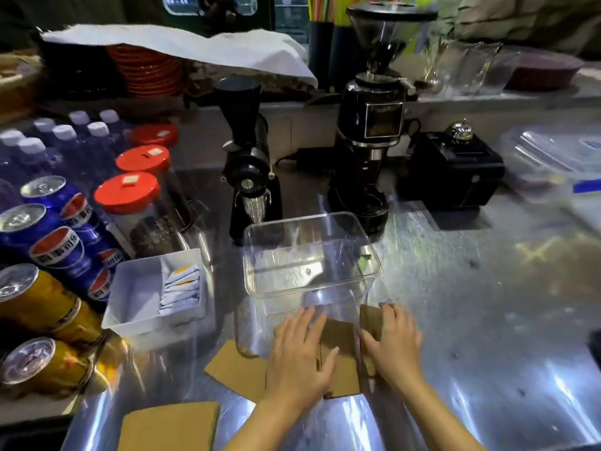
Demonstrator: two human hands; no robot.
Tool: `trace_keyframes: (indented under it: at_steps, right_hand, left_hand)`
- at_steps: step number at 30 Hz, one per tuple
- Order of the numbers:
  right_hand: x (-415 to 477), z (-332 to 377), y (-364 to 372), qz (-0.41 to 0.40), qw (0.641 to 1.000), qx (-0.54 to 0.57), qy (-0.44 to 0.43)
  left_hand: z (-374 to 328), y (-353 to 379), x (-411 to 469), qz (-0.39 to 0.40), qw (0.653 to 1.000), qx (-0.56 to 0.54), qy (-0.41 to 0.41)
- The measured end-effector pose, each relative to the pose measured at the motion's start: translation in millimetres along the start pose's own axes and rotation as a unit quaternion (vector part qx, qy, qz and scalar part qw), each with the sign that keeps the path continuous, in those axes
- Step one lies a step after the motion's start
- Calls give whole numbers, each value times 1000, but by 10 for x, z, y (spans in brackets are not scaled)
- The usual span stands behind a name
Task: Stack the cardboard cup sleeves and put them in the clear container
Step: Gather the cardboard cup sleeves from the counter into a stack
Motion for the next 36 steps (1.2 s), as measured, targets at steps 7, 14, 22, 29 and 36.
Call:
trace_keyframes:
  at_steps: [7,14,22,29,36]
  right_hand:
    - [-54,-171,39,54,989,5,138]
    - [-20,-218,1,63,977,118,166]
    - [-103,-69,-191,14,865,477,154]
    - [-288,318,-286,109,817,556,105]
    - [-362,390,-144,130,843,514,96]
  left_hand:
    - [69,279,-103,8,993,105,48]
    - [93,299,-109,17,994,94,46]
    - [-57,128,16,64,948,-278,-141]
    - [-230,12,105,165,664,-651,-329]
    - [-75,-40,-5,223,515,-727,-395]
Point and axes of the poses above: each hand's wrist, its own x-axis towards the middle knuckle, its own y-axis out of the palm, z = x × y, the point moved 1 cm from there along x, towards the middle knuckle, and after that the axes turned 6 degrees about -y, right-handed, at the moved point
